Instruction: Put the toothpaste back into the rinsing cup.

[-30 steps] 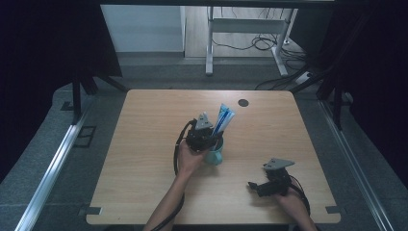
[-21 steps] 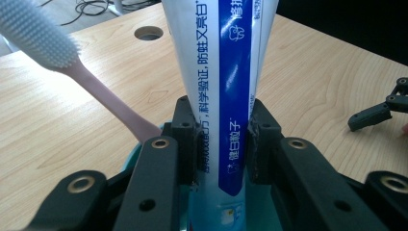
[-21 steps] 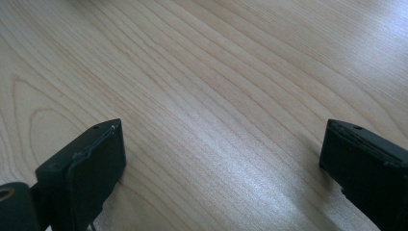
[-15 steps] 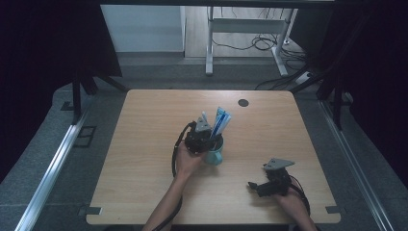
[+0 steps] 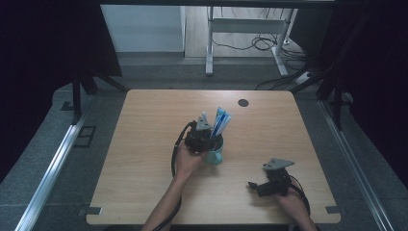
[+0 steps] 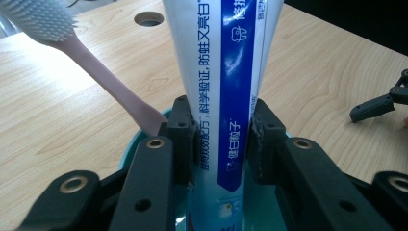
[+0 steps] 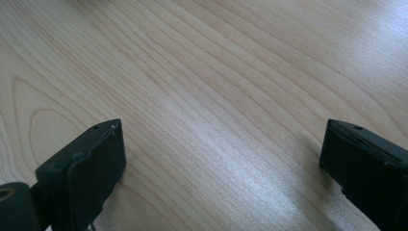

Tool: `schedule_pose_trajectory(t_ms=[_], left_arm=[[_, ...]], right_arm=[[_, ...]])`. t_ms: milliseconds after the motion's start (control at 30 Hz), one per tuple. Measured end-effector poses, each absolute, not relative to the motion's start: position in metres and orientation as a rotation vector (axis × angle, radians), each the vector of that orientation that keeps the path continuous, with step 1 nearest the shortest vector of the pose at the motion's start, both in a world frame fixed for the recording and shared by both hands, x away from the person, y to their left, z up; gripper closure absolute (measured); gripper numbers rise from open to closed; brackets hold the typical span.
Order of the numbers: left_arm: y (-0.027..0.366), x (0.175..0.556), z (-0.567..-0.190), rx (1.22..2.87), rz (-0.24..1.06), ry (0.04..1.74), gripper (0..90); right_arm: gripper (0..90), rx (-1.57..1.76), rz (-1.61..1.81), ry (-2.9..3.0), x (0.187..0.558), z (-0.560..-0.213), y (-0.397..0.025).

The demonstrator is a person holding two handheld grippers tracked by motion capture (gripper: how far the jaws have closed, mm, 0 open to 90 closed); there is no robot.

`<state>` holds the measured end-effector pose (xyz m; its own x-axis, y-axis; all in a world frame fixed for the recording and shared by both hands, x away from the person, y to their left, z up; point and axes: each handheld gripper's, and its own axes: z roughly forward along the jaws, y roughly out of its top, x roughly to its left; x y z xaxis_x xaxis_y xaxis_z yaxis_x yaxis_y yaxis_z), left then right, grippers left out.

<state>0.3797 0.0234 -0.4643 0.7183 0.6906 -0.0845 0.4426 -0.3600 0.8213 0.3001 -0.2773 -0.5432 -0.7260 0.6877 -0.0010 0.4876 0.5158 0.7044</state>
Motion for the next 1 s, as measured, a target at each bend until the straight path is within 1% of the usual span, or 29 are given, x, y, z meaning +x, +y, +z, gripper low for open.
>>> schedule_pose_trajectory(t_ms=[233, 567, 733, 1000], left_arm=[[0.026, 0.378, -0.462, 2.015, 0.346, 0.870, 64.6], [0.028, 0.373, -0.457, 2.009, 0.377, 0.864, 53.7], [0.028, 0.371, -0.454, 2.032, 0.379, 0.854, 46.5], [0.031, 0.367, -0.450, 2.025, 0.348, 0.864, 29.4]], right_arm=[[2.0, 0.988, 1.021, 2.480, 0.300, -0.543, -0.277], [2.0, 0.987, 1.021, 2.480, 0.300, -0.543, -0.277], [2.0, 0.987, 1.021, 2.480, 0.300, -0.543, -0.277], [2.0, 0.987, 1.021, 2.480, 0.300, -0.543, -0.277]])
